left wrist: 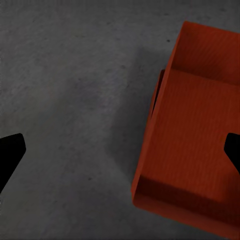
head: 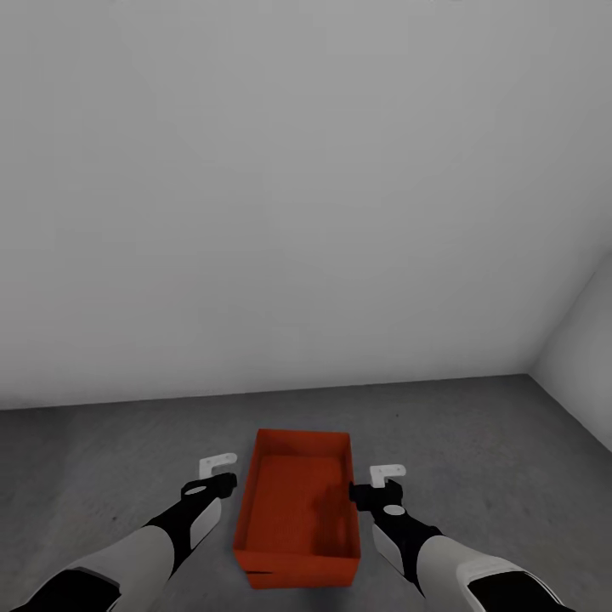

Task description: Move the two storage containers from the living room to the garage. In the garage, place one container on the floor and stack the other container on top of it (either order is fine).

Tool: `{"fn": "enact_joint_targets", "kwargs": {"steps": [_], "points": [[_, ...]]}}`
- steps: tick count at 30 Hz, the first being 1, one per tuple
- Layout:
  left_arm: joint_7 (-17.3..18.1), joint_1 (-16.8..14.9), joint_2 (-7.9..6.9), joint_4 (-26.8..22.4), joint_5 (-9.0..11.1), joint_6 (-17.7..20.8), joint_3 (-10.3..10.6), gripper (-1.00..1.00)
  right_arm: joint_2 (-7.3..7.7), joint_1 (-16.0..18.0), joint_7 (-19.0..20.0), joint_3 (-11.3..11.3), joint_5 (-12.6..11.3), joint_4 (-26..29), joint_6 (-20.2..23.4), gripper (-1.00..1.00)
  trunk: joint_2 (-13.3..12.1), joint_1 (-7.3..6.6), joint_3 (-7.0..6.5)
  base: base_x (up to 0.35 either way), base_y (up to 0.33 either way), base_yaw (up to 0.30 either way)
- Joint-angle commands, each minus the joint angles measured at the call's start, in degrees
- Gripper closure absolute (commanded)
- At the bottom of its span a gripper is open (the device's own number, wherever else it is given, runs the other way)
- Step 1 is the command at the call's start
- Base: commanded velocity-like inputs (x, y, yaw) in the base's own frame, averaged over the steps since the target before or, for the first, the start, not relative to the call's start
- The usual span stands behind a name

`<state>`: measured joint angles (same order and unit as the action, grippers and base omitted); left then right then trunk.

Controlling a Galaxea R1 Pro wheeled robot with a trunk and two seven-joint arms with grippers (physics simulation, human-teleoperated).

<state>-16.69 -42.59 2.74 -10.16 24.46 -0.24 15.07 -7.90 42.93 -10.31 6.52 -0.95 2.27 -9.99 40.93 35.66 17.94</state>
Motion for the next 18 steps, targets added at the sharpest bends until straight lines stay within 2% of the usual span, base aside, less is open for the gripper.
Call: {"fn": "enact_joint_targets", "kwargs": {"steps": [1,18], "points": [[-0.32,-0.04,-0.01,-0.03,0.48,-0.02,0.49,-1.0,-0.01,0.05,-0.31,0.44,-0.1,-0.08,-0.12,-1.0,-0.36,-0.21,-0.11,0.0,0.0,0.0],[-0.3,-0.04,0.07,-0.03,0.43,0.04,0.52,-1.0,-0.13,0.05,0.01,0.51,0.24,-0.16,-0.12,-1.0,-7.18,-3.95,-3.16,0.0,0.0,0.0]]}}
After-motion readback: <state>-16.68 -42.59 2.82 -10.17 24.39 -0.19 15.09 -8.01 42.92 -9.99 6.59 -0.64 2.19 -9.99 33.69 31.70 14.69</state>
